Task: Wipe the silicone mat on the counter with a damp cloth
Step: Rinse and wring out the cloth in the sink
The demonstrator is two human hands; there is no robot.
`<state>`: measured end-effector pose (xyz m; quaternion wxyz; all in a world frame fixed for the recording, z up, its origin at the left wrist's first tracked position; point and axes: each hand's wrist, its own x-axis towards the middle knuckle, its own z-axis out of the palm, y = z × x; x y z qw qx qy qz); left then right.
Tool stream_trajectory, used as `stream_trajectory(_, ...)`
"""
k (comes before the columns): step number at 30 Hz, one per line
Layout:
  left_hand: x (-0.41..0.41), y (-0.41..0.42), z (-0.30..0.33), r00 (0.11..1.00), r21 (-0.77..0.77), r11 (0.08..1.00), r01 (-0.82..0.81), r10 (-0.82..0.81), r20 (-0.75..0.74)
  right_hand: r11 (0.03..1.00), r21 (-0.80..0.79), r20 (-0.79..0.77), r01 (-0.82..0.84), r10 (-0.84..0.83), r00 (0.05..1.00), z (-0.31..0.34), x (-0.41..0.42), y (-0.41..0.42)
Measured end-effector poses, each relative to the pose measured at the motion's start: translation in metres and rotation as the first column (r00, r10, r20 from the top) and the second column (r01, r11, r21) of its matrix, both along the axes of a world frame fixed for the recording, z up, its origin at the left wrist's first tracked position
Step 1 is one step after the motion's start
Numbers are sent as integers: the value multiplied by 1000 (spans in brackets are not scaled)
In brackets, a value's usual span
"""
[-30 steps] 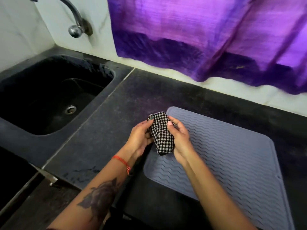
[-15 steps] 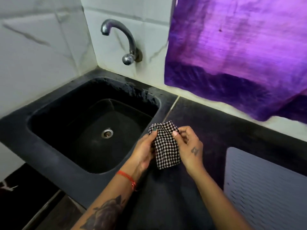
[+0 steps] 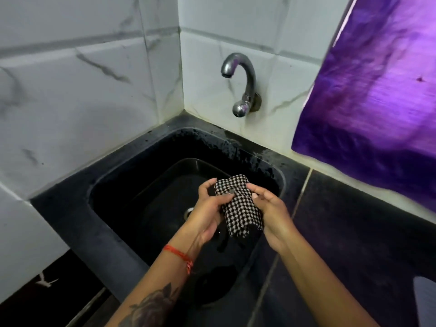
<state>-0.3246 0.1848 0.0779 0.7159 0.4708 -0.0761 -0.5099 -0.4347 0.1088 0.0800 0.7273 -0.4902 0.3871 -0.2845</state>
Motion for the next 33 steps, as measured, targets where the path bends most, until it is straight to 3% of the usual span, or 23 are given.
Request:
stream_trajectory(3,35,1,-1,996,-38,998,58,-56,64,954,240,157,-178,143,977,5,23,-13)
stream_trajectory(6,65,-4,-6,992,-16,998,67,-65,110,912,288,154,-292,257,954,3,46,-24)
stream_trajectory(10,113,-22,-16,985,54,998,40,-49,166,910,267,97,-316,301,949,-9,94,-46)
stream_trajectory(16,192,-66,-27,986,37,998,-50,44,163,925,180,78,-334,325,942,-26,180,-94)
stream_trajectory(22,264,-128,-39,920,176,984,-2,-67,386,948,57,-3,-314,314,949,-46,274,-159)
stream_trajectory(26,308,-172,-49,739,282,952,-115,-107,665,956,-114,-83,-271,262,961,-57,327,-195)
stream_trajectory(29,326,-194,-49,641,318,927,-199,-123,758,942,-198,-141,-270,246,959,-58,353,-214)
stream_trajectory(33,343,-211,-59,417,309,912,-270,-178,891,833,-452,-288,-319,203,936,-69,379,-233)
